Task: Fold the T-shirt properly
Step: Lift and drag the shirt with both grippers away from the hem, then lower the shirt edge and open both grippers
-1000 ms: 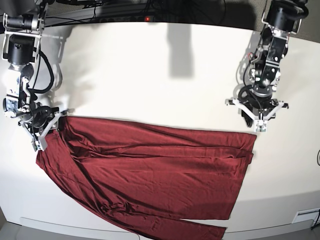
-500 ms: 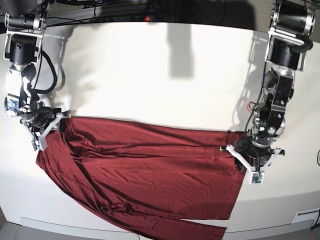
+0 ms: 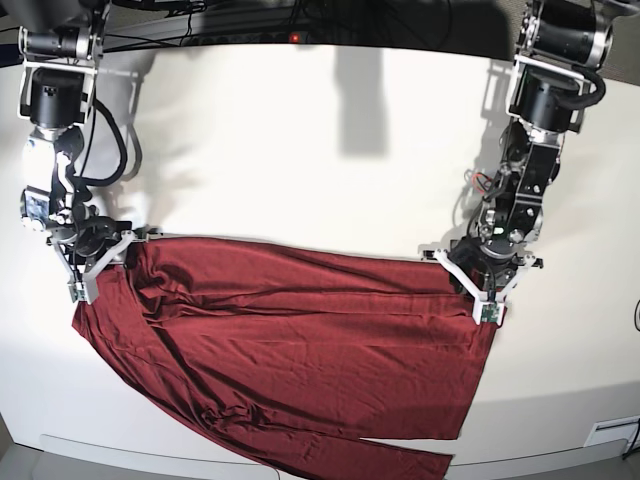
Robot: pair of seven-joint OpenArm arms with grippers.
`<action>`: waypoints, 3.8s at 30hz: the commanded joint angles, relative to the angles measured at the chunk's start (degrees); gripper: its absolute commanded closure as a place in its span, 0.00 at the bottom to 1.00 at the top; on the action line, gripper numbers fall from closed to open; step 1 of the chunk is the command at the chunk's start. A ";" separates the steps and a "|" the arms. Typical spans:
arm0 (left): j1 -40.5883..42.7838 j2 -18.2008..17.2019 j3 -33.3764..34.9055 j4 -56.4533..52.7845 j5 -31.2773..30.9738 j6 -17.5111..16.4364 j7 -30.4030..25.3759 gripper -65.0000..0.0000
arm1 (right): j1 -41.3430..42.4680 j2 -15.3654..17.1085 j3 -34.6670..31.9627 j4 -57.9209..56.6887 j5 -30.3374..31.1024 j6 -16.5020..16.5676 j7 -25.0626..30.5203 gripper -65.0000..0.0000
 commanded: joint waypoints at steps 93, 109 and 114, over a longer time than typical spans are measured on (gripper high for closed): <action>56.68 -8.52 -7.45 41.44 8.48 0.72 8.50 0.71 | -48.89 2.89 17.29 39.69 9.33 1.60 -6.67 0.63; 56.68 -8.55 -7.45 54.40 13.60 0.74 12.81 0.71 | -43.39 2.91 17.29 45.03 11.54 1.57 -7.65 0.63; 56.37 -8.55 -7.45 55.52 14.93 0.81 12.37 0.71 | -43.39 2.91 17.29 46.56 11.96 1.57 -7.65 0.63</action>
